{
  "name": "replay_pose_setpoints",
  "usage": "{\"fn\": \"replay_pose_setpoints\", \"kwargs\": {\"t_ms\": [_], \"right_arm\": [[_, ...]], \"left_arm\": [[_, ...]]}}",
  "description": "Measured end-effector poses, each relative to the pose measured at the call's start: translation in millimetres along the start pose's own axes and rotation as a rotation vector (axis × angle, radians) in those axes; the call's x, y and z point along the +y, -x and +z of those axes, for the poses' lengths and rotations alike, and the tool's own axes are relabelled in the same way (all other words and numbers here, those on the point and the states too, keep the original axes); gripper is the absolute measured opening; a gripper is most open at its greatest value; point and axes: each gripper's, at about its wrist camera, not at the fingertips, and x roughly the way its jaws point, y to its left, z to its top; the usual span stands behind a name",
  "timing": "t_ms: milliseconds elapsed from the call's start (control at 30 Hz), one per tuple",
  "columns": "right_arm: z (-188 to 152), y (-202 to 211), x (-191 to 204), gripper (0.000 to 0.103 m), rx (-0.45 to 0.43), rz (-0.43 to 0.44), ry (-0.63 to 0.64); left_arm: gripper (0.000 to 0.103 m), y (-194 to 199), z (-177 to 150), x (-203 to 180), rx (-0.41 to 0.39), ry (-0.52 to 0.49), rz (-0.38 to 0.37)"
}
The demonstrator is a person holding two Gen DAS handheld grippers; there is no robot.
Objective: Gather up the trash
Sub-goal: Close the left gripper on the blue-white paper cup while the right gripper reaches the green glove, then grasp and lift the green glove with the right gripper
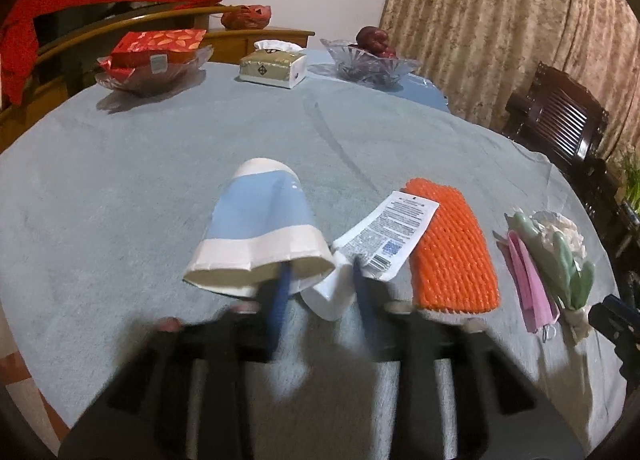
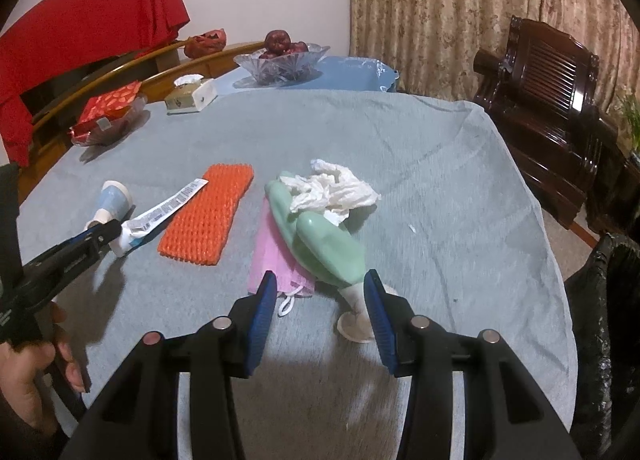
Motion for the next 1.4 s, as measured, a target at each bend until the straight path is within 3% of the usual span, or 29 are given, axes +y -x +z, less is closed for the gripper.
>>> {"fn": "replay_pose_setpoints", "kwargs": {"t_ms": [133,633,700,800,1033,1400], "right_arm": [[-1,-1,-2,0.045,-0.003,-0.006,0.002],[15,-25,-3,0.045,-0.004,-0.008,0.050],[15,-33,-2,0.024,0.027,0.004,0.065],[16,-24,-1,0.010,0.001,0.021,0.080],[25,15,0,0.007,-0.067,0.073,0.076],[29,58,-6,0.007,-0.127,0.070,0.024]], "left_arm": [[0.002,13,3,-2,-0.052,-0.013,0.021],[0.002,78,-14,-49,-0.168,-0.138,0.020],[0.002,80,-17,-55,-0.164,-0.149,0.015],[0.002,79,-20,-59,-0.152,-0.158,0.006],[0.002,90,-19,-70,-0.172,-0.159,-0.008],[0.002,125,-13,-81,-0.223,-0.138,-0.006]]}}
